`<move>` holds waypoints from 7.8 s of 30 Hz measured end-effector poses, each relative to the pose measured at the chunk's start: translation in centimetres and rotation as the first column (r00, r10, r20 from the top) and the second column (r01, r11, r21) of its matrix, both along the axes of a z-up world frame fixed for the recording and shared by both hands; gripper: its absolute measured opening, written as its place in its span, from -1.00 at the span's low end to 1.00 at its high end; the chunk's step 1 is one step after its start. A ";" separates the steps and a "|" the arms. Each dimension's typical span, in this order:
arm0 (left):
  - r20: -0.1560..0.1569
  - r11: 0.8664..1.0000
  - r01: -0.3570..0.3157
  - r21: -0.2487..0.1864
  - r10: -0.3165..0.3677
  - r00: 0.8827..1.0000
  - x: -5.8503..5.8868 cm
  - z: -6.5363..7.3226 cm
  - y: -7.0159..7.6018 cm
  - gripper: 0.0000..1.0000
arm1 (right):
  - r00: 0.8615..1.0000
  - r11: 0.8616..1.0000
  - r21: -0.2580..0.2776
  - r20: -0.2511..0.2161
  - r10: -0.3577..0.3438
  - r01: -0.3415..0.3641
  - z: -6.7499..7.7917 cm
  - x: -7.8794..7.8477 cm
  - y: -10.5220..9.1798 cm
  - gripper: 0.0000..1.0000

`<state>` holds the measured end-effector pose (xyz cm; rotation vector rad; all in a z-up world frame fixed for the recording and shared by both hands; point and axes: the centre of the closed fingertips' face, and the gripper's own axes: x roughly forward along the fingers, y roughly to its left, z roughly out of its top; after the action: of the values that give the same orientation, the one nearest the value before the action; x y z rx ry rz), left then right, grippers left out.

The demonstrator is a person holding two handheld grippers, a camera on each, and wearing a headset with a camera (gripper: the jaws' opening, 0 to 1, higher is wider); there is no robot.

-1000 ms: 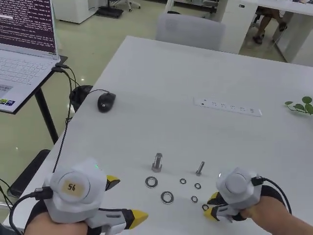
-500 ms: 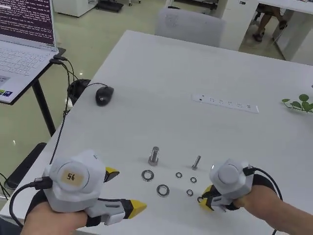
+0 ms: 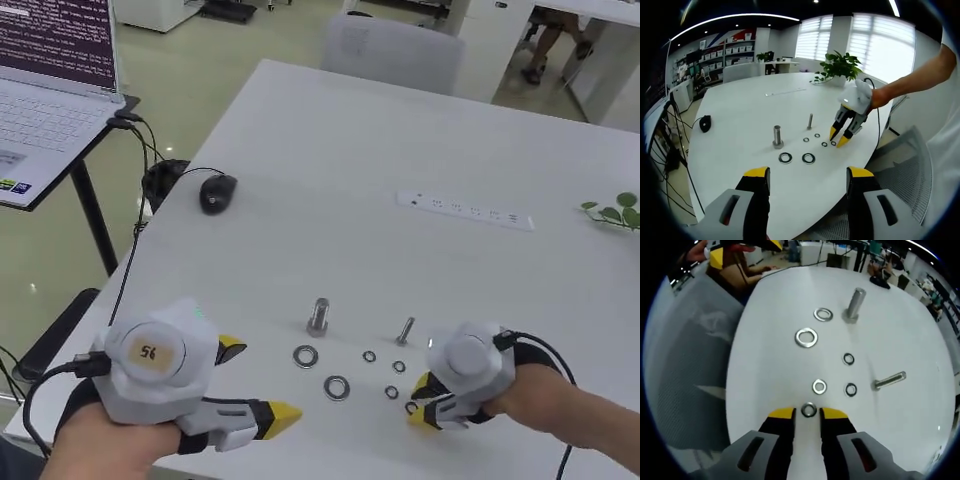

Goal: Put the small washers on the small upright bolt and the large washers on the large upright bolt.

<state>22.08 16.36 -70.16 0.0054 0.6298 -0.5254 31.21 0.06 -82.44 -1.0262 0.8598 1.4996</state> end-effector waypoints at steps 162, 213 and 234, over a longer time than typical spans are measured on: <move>-0.022 0.998 -0.059 0.003 0.059 0.998 1.1 0.2 1.0 0.19 | 0.996 0.995 0.047 -0.002 -0.086 0.086 -0.1 1.3 2.9 -0.61; -0.032 0.997 -0.075 -0.011 0.074 0.997 1.5 -0.1 1.2 0.19 | 0.948 0.941 0.180 0.085 -0.306 0.287 6.5 8.4 1.6 -0.74; -0.034 0.996 -0.093 -0.011 0.092 0.995 1.2 -0.1 1.8 0.19 | 0.965 0.965 0.138 0.107 -0.240 0.225 6.7 10.1 3.8 -0.74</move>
<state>23.25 18.16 -70.23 -0.0444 0.6567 -0.4408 41.30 3.83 -75.73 -0.8827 0.7615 1.2614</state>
